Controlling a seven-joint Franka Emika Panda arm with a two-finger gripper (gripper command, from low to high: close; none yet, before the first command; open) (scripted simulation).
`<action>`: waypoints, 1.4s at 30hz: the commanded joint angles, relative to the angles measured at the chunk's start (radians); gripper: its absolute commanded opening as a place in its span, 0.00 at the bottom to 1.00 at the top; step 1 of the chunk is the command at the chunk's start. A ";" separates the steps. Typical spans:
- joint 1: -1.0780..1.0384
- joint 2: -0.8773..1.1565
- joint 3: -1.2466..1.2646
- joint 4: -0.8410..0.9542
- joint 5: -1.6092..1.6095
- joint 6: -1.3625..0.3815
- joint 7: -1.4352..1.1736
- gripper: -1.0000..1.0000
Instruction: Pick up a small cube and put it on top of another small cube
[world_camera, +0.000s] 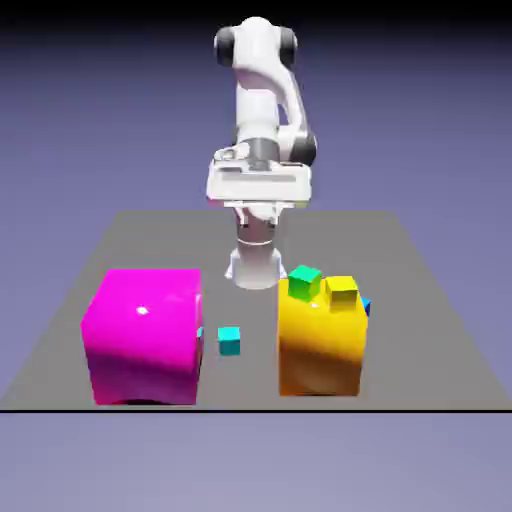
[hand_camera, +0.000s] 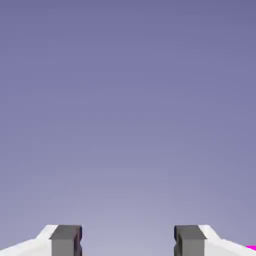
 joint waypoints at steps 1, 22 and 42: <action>0.009 0.017 -0.016 -0.002 -0.011 -0.004 -0.044 0.50; 0.204 0.367 -0.346 -0.044 -0.245 -0.090 -0.957 0.50; 0.168 0.806 -0.338 -0.025 -0.187 0.074 -1.556 0.50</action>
